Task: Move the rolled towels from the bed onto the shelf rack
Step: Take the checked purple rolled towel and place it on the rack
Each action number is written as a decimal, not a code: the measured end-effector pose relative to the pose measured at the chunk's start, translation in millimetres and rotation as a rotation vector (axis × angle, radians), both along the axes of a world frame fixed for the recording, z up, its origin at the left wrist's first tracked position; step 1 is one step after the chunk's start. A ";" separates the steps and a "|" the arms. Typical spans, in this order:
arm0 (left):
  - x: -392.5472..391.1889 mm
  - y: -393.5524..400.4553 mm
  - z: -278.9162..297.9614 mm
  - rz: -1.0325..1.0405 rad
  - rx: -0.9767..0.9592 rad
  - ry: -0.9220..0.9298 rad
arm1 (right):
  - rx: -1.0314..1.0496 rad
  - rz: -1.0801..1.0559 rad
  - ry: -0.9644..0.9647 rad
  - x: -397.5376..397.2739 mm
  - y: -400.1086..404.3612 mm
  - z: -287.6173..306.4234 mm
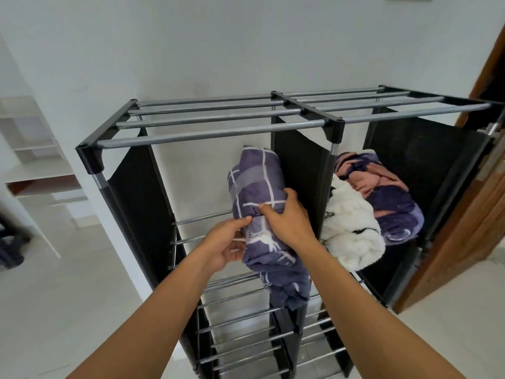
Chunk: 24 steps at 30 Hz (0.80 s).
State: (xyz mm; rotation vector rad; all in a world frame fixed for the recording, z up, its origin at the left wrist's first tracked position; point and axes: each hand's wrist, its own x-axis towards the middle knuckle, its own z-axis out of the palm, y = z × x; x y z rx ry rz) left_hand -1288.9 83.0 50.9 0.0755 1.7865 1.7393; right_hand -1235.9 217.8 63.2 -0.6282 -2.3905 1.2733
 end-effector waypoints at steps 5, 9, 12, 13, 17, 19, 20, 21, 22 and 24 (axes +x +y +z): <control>-4.9 7.1 3.3 0.044 0.026 -0.041 | 0.121 0.003 0.033 -5.0 1.2 2.2; 2.6 8.4 -1.2 0.038 0.003 -0.014 | 0.194 0.061 -0.036 5.8 -1.2 -18.7; 10.9 11.7 -0.4 0.095 -0.039 0.140 | 0.214 0.048 -0.015 17.3 -5.4 -20.1; 10.5 14.0 -2.1 0.134 -0.112 0.281 | 0.234 0.052 -0.002 22.8 -7.5 -20.7; 23.1 27.9 5.3 0.254 -0.298 0.900 | 0.240 0.090 0.043 64.2 -12.7 -32.0; 42.1 38.4 10.8 0.252 -0.193 1.061 | 0.178 0.048 0.032 96.1 -5.8 -44.4; 55.1 44.9 12.0 0.232 -0.144 1.121 | 0.129 0.007 0.001 116.3 -0.3 -53.4; 69.7 51.3 11.0 0.194 -0.097 1.157 | 0.069 -0.042 -0.049 138.5 5.9 -63.4; 84.3 57.7 7.8 0.142 -0.053 1.164 | 0.006 -0.097 -0.112 161.5 13.1 -74.6; 118.4 75.6 -6.7 -0.036 -0.027 1.114 | -0.102 -0.238 -0.246 215.1 29.5 -99.7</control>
